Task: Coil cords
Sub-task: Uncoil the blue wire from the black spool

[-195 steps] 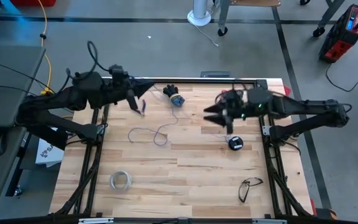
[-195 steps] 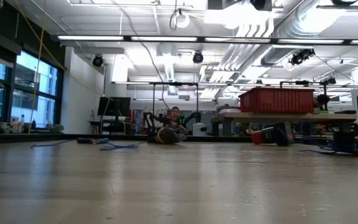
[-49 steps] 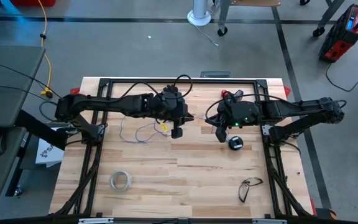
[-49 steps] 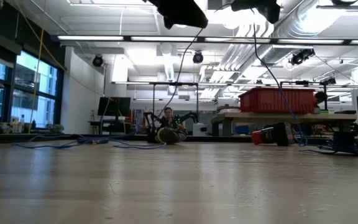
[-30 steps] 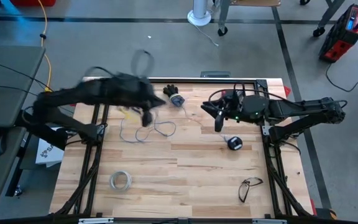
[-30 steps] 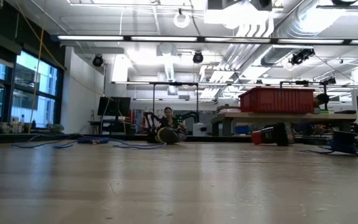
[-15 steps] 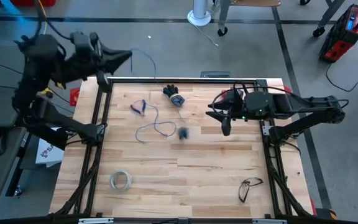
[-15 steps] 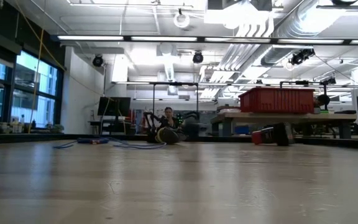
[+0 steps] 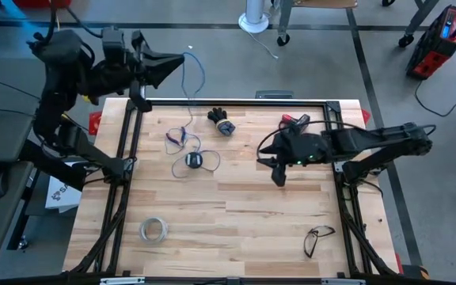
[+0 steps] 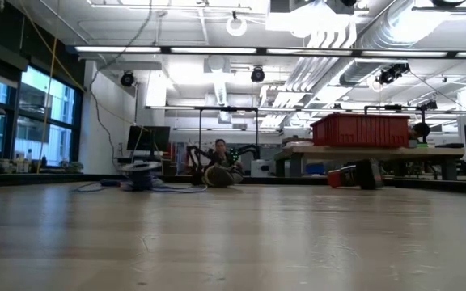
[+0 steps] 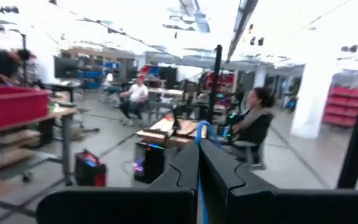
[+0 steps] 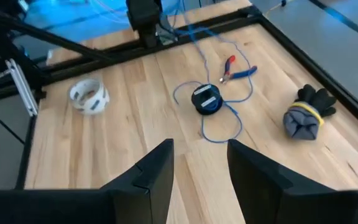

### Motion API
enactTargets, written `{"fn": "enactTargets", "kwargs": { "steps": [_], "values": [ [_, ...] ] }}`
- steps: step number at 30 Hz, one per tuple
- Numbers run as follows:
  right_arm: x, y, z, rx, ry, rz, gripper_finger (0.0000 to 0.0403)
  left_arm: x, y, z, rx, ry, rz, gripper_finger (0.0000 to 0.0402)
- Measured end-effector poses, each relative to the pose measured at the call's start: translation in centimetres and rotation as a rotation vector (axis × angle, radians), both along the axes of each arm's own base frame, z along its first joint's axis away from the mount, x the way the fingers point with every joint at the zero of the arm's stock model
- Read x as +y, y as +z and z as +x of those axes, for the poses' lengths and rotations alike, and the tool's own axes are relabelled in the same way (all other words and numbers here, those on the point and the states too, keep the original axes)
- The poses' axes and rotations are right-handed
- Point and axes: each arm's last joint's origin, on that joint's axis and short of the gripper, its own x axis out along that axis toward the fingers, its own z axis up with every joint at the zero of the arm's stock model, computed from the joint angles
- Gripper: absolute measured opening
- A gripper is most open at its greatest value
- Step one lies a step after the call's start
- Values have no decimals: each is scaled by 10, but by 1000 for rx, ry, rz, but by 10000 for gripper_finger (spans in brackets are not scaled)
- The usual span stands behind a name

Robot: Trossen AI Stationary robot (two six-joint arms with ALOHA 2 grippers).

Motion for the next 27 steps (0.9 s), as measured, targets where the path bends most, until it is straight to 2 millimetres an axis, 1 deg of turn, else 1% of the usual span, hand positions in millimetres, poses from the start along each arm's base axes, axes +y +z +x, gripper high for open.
{"fn": "enactTargets", "kwargs": {
  "steps": [5,8,11,13,18,21,23,27],
  "values": [
    [7,-14,18,37,7,-11,144,-3,10,10,-144,-142,-64,0],
    [7,-26,30,68,-31,-67,144,-4,15,10,-206,-184,-76,0],
    [5,-39,48,75,-81,-154,144,-4,17,9,-232,-195,-91,0],
    [0,-50,64,31,-105,-146,144,-4,18,7,-238,-201,-89,0],
    [-17,-93,95,-136,-97,-34,144,-4,18,5,-234,-210,-109,0],
    [-24,-122,110,-163,-67,34,144,-4,18,4,-237,-210,-112,0],
    [-25,-140,122,-163,-51,43,144,-5,18,3,-238,-210,-113,0],
    [-26,-166,145,-192,-39,58,144,-4,18,3,-239,-210,-122,0]
  ]
}}
